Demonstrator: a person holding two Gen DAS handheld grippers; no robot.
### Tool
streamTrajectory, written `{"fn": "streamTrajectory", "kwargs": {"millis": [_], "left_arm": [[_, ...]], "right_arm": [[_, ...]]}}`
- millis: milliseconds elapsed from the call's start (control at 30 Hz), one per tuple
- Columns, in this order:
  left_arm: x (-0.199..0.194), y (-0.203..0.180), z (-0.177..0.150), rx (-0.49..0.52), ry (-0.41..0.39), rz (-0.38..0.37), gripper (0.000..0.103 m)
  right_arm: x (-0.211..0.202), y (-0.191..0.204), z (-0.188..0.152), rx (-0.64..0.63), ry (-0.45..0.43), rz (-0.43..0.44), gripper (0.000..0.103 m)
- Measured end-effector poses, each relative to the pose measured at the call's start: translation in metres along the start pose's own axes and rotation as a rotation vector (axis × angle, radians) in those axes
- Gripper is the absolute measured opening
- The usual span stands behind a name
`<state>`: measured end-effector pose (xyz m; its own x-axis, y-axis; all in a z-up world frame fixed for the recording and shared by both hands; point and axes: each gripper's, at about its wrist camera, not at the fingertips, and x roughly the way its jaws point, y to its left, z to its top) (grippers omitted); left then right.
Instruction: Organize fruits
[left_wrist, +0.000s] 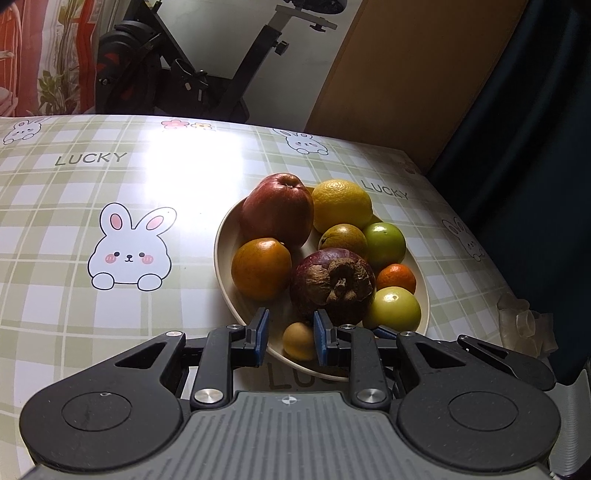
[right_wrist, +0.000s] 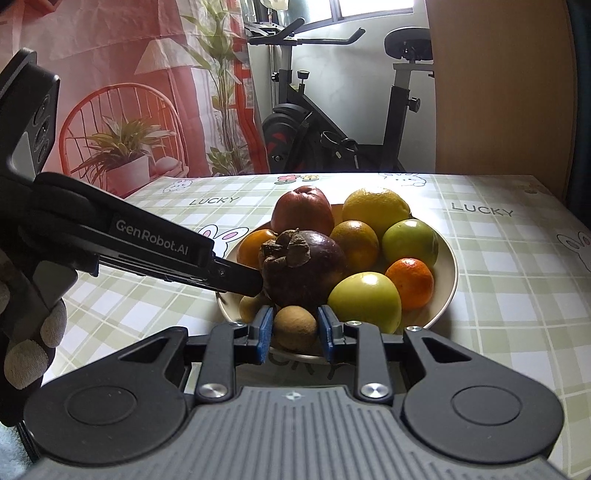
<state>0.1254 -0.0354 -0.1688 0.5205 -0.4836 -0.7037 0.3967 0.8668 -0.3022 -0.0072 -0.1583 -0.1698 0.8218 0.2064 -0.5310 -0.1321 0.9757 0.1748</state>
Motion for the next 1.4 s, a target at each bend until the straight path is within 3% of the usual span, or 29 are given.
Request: {"fn": "streamTrajectory", "kwargs": {"millis": [67, 167, 267, 400, 467, 533, 833, 1133, 1400], "left_arm": [[-0.003, 0.001, 0.000, -0.006, -0.003, -0.007, 0.034], [-0.011, 0.001, 0.002, -0.006, -0.020, 0.008, 0.053], [-0.024, 0.002, 0.004, -0.009, -0.044, 0.013, 0.059], [-0.049, 0.005, 0.009, 0.000, -0.107, 0.068, 0.078], [-0.060, 0.007, 0.013, -0.006, -0.124, 0.103, 0.082], [-0.072, 0.009, 0.017, -0.008, -0.143, 0.132, 0.083], [-0.117, 0.009, 0.029, -0.003, -0.263, 0.247, 0.086], [-0.161, -0.012, 0.039, 0.042, -0.347, 0.300, 0.088], [-0.199, -0.018, 0.041, 0.031, -0.422, 0.311, 0.096]], "right_arm": [[-0.001, 0.000, 0.001, -0.002, 0.000, -0.002, 0.030], [-0.003, 0.001, 0.004, -0.003, -0.003, -0.003, 0.034], [-0.007, 0.002, 0.009, 0.007, -0.005, 0.005, 0.044], [-0.019, 0.003, 0.022, 0.018, -0.034, -0.022, 0.074], [-0.025, 0.003, 0.029, 0.036, -0.049, -0.030, 0.078], [-0.031, 0.001, 0.037, 0.061, -0.059, -0.045, 0.088], [-0.050, 0.001, 0.060, 0.143, -0.063, -0.037, 0.101], [-0.070, 0.021, 0.092, 0.091, -0.073, -0.095, 0.103], [-0.089, 0.039, 0.115, 0.059, -0.102, -0.088, 0.103]]}}
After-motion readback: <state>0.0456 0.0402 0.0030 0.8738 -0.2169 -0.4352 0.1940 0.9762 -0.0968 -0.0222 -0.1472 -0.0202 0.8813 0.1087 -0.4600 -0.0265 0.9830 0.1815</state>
